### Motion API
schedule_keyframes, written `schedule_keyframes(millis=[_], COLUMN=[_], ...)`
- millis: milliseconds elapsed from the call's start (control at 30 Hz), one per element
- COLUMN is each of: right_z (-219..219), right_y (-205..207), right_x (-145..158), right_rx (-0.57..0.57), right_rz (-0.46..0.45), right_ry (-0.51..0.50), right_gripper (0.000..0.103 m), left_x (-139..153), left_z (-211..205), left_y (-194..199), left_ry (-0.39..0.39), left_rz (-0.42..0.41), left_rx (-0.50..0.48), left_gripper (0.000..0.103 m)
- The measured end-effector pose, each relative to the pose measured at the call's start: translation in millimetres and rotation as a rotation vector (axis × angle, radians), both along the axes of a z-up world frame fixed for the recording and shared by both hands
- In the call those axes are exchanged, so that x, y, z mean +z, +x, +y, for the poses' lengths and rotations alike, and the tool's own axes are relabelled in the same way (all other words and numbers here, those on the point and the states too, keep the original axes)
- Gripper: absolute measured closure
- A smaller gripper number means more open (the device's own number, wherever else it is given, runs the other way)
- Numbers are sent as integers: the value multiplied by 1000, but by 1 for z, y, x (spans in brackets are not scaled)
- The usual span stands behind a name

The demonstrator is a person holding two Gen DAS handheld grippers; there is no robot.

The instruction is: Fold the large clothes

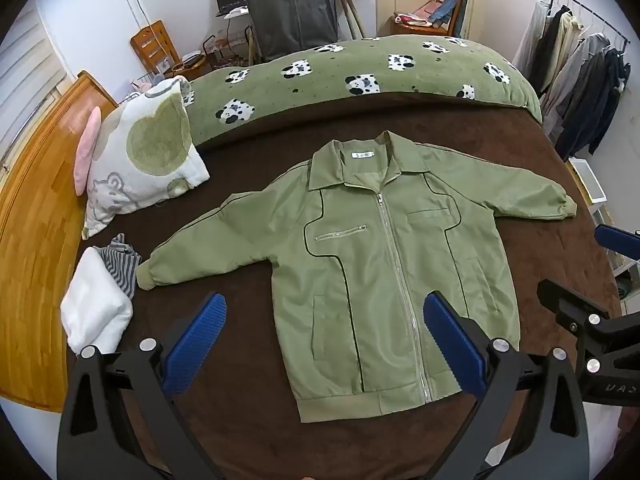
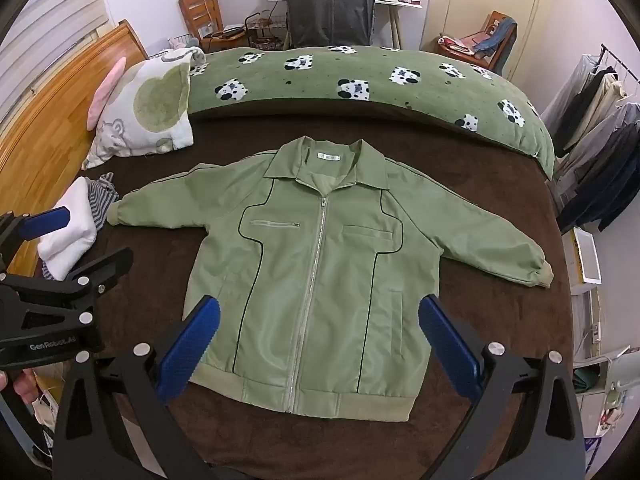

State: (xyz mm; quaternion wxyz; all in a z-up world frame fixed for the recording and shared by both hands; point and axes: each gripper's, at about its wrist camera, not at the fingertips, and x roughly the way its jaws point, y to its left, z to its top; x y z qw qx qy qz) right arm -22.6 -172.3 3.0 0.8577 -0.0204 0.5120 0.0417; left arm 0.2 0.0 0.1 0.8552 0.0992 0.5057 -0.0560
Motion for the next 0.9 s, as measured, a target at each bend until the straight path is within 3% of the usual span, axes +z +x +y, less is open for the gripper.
schedule_keyframes(millis=[900], right_z=[-3], right_y=[-2], right_x=[-2], right_rx=[-3], right_rz=[7], right_ry=[-1], right_gripper=[6], left_x=[8], left_z=[1], left_y=[-2], left_ry=[-23], left_rz=[-6], left_rx=[-11], left_gripper=[6])
